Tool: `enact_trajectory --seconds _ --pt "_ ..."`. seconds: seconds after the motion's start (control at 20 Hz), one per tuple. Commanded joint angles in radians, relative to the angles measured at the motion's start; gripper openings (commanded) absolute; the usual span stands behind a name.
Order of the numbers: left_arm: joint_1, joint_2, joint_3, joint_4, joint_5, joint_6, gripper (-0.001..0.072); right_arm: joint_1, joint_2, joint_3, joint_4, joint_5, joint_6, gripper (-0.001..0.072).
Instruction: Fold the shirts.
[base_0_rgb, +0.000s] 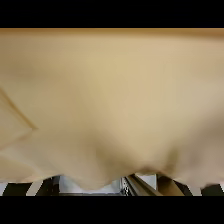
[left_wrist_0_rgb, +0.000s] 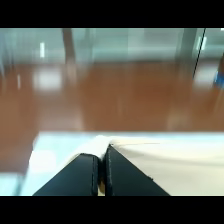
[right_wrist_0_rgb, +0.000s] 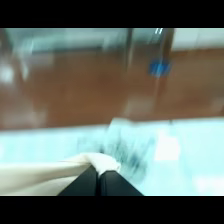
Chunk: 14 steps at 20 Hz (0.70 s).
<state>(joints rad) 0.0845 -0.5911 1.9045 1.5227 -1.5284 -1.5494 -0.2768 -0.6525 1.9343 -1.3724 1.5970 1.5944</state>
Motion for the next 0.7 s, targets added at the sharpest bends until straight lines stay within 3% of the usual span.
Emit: enact_trajectory --seconds 0.0,0.35,0.65 --pt "-0.023 -0.008 -0.230 0.033 -0.042 -0.039 0.0029 0.000 -0.021 -0.197 0.108 0.027 -0.025 0.0017" --pt "-0.023 -0.257 -0.688 -0.016 0.369 -0.060 0.0029 0.000 -0.297 -0.633 0.311 -0.275 -0.162 0.0017" --pt "-0.023 -0.677 -0.703 -0.048 0.758 -0.202 0.0029 0.006 -0.792 -0.579 0.513 -0.559 -0.272 0.0017"
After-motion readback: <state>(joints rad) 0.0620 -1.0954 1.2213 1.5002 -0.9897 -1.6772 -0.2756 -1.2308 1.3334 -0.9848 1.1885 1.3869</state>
